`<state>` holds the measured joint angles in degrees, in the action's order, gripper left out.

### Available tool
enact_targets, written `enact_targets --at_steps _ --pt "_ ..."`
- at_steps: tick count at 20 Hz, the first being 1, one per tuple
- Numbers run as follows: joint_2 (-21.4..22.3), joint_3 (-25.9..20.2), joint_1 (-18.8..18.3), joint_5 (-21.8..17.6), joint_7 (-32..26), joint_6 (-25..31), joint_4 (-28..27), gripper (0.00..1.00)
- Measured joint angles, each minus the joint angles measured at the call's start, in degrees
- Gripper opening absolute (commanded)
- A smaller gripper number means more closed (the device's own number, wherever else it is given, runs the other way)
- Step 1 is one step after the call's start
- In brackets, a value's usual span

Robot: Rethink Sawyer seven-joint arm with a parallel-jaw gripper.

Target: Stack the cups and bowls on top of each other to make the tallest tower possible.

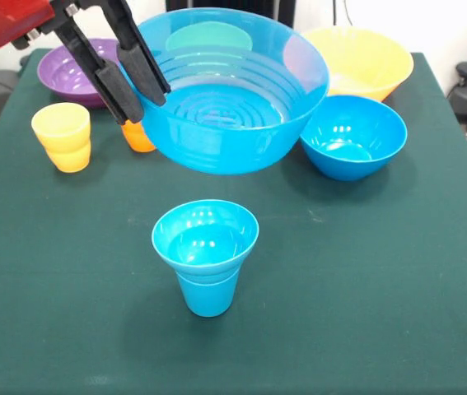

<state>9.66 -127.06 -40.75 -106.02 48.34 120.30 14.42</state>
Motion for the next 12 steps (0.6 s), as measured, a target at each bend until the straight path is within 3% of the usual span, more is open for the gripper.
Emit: enact_targets --at_steps 12 --pt "-0.67 -1.63 -0.01 -0.49 0.00 0.00 -0.04 0.00"
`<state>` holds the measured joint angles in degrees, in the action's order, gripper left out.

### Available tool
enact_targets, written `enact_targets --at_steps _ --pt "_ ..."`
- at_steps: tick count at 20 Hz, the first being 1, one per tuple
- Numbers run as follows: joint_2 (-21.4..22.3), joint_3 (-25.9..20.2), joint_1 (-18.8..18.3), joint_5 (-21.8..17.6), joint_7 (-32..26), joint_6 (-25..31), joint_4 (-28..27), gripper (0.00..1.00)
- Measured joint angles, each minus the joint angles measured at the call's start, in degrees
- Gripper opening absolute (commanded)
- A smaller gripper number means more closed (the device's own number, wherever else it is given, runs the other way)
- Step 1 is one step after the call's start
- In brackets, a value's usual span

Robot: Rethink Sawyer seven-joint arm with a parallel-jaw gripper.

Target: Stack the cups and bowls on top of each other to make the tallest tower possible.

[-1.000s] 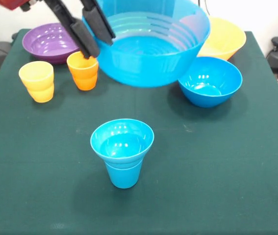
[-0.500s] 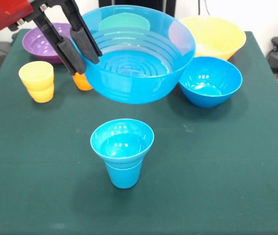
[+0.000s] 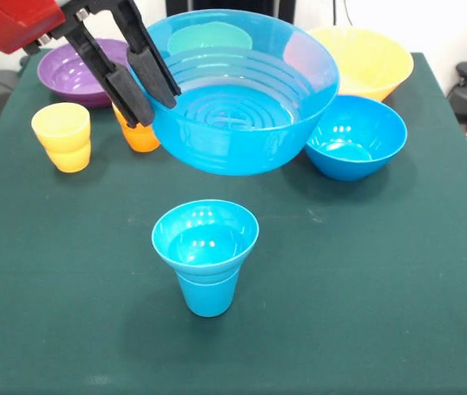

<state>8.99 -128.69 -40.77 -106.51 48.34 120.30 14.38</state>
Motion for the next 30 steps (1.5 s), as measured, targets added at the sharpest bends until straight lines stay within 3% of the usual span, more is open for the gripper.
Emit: enact_targets --at_steps 6,13,30 --pt "-0.16 -0.89 -0.02 -0.45 -0.09 0.00 -0.03 0.00" --pt "-0.78 -3.77 -0.08 -3.87 -1.45 0.00 -0.61 0.00" --pt "-5.83 -13.76 -1.29 -13.69 -11.72 -0.01 -3.54 0.00"
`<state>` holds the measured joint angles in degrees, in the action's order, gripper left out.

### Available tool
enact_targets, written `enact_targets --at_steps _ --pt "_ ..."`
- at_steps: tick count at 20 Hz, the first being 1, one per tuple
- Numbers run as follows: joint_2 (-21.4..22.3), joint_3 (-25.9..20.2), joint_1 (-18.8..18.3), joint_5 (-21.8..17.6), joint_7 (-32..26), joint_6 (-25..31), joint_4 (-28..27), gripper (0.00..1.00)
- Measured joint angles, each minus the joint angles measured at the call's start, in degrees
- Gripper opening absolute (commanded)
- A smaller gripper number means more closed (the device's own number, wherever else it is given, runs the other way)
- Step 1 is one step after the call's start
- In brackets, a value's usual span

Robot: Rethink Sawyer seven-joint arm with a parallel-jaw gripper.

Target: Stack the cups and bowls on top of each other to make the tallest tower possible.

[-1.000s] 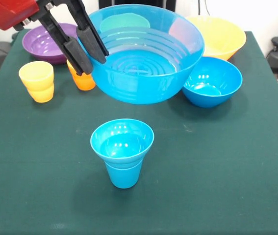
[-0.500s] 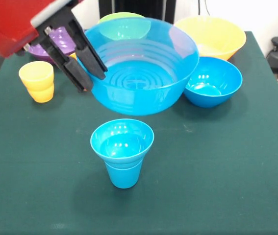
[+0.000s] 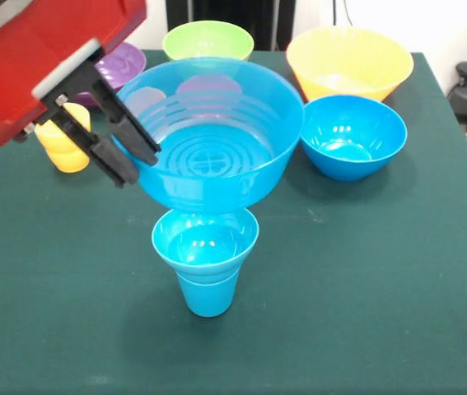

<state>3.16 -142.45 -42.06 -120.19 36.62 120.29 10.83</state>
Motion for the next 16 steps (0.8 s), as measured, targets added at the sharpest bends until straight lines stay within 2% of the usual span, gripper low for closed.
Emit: enact_targets --at_steps 9,16 --pt "-1.50 -4.94 -0.72 -5.06 -2.80 -0.50 -1.18 0.00" --pt "-1.89 -7.42 -0.72 -6.08 -3.60 -2.25 -1.34 0.00"
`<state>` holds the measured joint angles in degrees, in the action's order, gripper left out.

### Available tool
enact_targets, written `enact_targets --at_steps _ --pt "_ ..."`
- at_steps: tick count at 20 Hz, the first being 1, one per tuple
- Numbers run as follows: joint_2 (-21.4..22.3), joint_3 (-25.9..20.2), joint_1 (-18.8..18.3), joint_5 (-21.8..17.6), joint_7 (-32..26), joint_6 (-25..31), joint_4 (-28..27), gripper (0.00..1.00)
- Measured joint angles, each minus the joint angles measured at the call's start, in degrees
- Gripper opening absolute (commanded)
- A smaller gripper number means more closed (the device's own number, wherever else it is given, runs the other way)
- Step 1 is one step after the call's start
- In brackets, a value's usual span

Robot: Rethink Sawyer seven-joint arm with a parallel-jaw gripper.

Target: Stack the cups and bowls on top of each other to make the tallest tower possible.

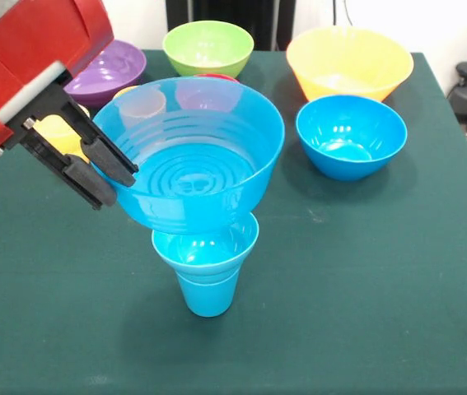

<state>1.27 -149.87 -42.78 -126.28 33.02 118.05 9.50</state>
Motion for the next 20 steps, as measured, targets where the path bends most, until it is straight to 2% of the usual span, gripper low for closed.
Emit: enact_targets --at_steps 20 --pt "-0.31 -0.94 -0.13 -0.18 0.00 -2.25 -0.01 0.00"
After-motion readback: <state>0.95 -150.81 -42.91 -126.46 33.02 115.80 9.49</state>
